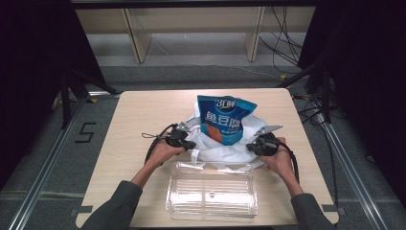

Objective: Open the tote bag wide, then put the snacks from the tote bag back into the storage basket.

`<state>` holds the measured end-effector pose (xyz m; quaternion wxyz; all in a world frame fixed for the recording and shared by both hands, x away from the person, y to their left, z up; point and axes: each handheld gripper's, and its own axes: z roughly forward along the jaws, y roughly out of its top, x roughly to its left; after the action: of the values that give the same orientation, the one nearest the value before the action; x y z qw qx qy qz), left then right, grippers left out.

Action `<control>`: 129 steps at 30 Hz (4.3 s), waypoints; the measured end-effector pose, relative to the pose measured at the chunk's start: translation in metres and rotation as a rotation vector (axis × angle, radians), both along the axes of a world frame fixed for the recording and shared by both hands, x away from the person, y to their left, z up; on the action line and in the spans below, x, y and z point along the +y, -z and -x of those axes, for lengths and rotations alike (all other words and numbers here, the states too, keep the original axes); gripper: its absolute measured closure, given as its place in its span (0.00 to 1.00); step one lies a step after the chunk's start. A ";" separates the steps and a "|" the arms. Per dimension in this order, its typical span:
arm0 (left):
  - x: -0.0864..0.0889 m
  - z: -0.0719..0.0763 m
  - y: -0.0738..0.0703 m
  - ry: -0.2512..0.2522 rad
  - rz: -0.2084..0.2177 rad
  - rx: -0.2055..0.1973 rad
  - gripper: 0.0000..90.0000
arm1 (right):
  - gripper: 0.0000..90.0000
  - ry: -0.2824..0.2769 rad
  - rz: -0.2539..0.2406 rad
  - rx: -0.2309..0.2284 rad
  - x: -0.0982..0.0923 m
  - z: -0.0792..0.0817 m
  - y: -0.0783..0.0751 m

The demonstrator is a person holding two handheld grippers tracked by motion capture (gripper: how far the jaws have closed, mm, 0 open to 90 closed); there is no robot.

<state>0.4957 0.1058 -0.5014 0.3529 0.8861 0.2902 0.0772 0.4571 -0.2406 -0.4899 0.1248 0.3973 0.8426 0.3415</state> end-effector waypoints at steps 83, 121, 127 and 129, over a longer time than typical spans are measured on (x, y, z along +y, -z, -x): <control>0.125 0.165 -0.011 -0.301 0.108 -0.092 0.26 | 0.31 -0.120 0.026 -0.199 0.029 -0.009 -0.196; 0.126 0.164 -0.011 -0.288 0.102 -0.097 0.27 | 0.92 -0.332 0.285 -0.021 0.103 -0.074 -0.197; 0.126 0.165 -0.011 -0.286 0.101 -0.097 0.27 | 1.00 -0.366 0.330 -0.008 0.107 -0.075 -0.199; 0.126 0.164 -0.011 -0.288 0.103 -0.097 0.27 | 1.00 -0.380 0.349 -0.016 0.108 -0.076 -0.200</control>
<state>0.3314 0.2320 -0.4908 0.3969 0.8113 0.4004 0.1547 0.5327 -0.1323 -0.2899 0.1316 0.2014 0.9473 0.2112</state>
